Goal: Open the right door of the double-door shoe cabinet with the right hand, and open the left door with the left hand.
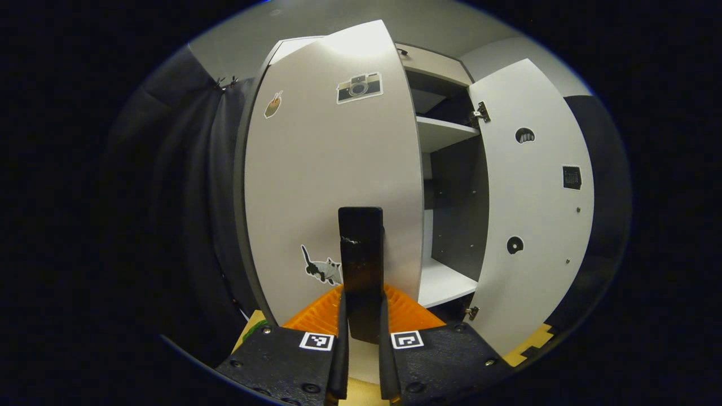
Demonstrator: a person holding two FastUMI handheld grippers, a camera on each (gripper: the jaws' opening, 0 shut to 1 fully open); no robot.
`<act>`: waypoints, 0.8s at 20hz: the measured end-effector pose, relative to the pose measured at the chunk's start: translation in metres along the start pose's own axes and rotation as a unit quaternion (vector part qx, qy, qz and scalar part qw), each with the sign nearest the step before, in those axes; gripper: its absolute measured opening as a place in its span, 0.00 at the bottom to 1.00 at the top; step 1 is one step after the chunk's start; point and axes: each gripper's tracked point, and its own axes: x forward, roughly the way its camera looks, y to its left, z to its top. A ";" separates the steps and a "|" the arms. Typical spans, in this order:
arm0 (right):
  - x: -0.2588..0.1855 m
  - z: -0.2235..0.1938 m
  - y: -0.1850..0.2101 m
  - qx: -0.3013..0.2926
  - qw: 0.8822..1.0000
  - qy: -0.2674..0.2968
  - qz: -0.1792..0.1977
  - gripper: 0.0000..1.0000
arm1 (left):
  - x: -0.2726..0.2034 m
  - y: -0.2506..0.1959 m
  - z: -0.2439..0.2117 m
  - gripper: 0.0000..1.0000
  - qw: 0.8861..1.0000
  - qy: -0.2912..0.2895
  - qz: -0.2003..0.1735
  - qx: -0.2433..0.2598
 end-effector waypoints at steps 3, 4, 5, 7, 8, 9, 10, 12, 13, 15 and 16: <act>-0.003 0.003 0.010 0.008 1.000 0.001 0.010 0.94 | -0.011 0.007 -0.001 0.22 1.000 -0.001 0.003 0.001; -0.003 0.002 0.008 0.001 1.000 0.000 0.005 0.94 | -0.014 0.010 -0.001 0.23 1.000 -0.002 0.005 0.001; -0.003 0.001 0.008 -0.005 1.000 -0.001 0.001 0.94 | -0.015 0.012 0.000 0.23 1.000 -0.004 0.008 -0.005; -0.002 0.000 0.016 -0.006 1.000 -0.004 0.006 0.94 | -0.019 0.017 -0.001 0.22 1.000 -0.005 0.019 -0.006; 0.000 -0.002 0.022 -0.001 1.000 -0.002 0.012 0.94 | -0.022 0.020 -0.001 0.22 1.000 -0.006 0.023 0.000; 0.002 -0.004 0.027 0.005 1.000 0.003 0.018 0.94 | -0.024 0.023 0.000 0.22 1.000 -0.008 0.024 0.002; 0.003 -0.008 0.031 0.007 1.000 0.007 0.022 0.94 | -0.025 0.025 0.000 0.22 1.000 -0.010 0.026 0.001; 0.005 -0.009 0.030 -0.001 1.000 0.009 0.012 0.98 | -0.028 0.028 -0.001 0.22 0.999 -0.012 0.029 -0.008; 0.006 -0.010 0.029 -0.005 1.000 0.011 0.006 0.99 | -0.029 0.029 -0.001 0.22 0.999 -0.012 0.033 -0.011; 0.009 -0.014 0.036 -0.005 1.000 0.014 0.009 0.94 | -0.030 0.032 -0.001 0.20 0.999 -0.017 0.038 -0.008; 0.011 -0.016 0.042 -0.005 1.000 0.016 0.013 0.94 | -0.031 0.035 -0.001 0.19 0.999 -0.017 0.040 -0.002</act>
